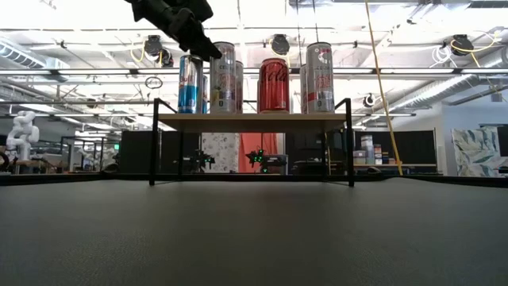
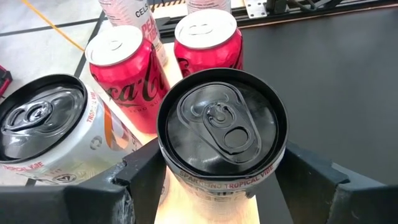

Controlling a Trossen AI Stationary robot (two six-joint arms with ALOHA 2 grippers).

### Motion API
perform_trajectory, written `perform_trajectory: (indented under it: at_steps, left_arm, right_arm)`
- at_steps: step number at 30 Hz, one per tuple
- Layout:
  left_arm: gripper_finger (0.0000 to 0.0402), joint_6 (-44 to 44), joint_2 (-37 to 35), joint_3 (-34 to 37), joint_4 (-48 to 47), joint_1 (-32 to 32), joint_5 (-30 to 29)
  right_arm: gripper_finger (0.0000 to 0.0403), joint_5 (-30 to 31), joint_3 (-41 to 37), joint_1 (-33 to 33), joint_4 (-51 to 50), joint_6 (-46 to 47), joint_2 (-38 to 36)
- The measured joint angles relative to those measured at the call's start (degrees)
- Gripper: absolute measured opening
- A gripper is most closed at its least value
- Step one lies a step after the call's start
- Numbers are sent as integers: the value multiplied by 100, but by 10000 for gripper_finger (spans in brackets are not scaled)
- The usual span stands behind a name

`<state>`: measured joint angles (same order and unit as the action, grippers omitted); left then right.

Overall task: Place canned beverage on shelf
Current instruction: Put the white orange soda can on the shelf aligned with the other white orange soda can

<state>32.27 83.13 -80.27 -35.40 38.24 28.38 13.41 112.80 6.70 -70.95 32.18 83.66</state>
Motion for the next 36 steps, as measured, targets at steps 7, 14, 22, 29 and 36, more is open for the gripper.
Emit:
perform_trajectory:
  at_steps: [7, 14, 22, 29, 36]
  left_arm:
    - [271, 4, 7, -7, 33, 14, 166]
    - [295, 83, 9, -15, 81, 42, 162]
    - [299, 149, 9, -17, 81, 39, 162]
    - [299, 300, 106, -15, 223, 37, 235]
    - [299, 288, 252, -4, 144, 37, 246]
  right_arm:
    - [247, 0, -1, -2, 1, 0, 0]
    - [247, 0, 0, -2, 1, 7, 0]
    - [247, 0, -1, 0, 1, 5, 0]
    - [247, 0, -1, 0, 1, 0, 0]
    - [247, 0, 1, 0, 1, 5, 0]
